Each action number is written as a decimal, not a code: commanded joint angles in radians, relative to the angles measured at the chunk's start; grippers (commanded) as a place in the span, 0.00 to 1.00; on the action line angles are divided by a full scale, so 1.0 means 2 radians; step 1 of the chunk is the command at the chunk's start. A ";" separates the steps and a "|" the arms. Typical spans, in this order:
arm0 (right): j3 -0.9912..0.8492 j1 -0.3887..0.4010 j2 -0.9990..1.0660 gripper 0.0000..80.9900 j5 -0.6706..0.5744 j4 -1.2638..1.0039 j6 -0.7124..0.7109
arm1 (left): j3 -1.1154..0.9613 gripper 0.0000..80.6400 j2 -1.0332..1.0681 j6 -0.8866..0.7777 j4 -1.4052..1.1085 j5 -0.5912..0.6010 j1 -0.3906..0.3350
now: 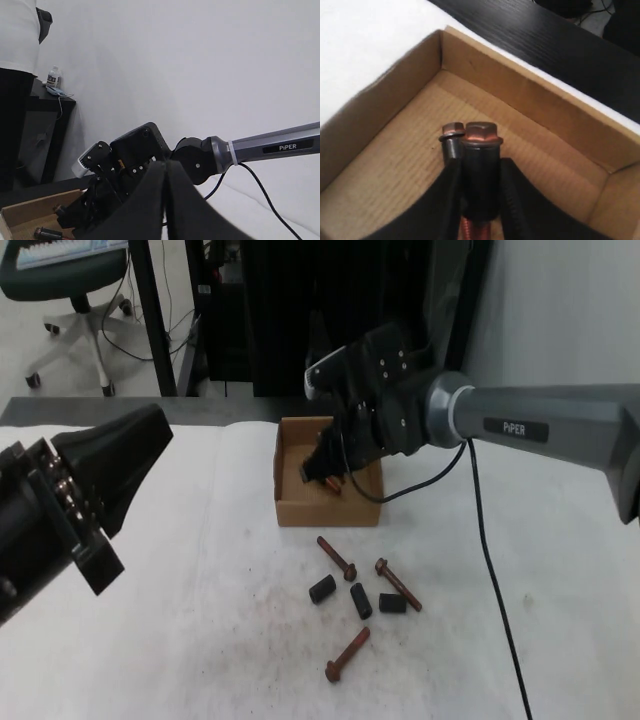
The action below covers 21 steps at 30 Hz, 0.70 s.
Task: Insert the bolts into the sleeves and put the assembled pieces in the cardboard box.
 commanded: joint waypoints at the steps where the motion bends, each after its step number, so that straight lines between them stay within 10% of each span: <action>1: -0.008 -0.005 -0.003 0.01 0.010 -0.001 -0.003 | 0.000 0.00 -0.006 -0.001 -0.005 0.004 0.000; 5: -0.008 -0.007 -0.003 0.05 0.009 0.000 -0.003 | 0.000 0.00 -0.006 -0.001 -0.005 0.004 0.000; 12: -0.008 -0.007 -0.008 0.54 -0.014 0.007 -0.002 | 0.000 0.00 -0.006 -0.001 -0.005 0.004 0.000; 21: -0.008 -0.007 -0.050 0.51 -0.016 0.047 -0.002 | 0.000 0.00 -0.006 0.010 0.000 0.004 0.000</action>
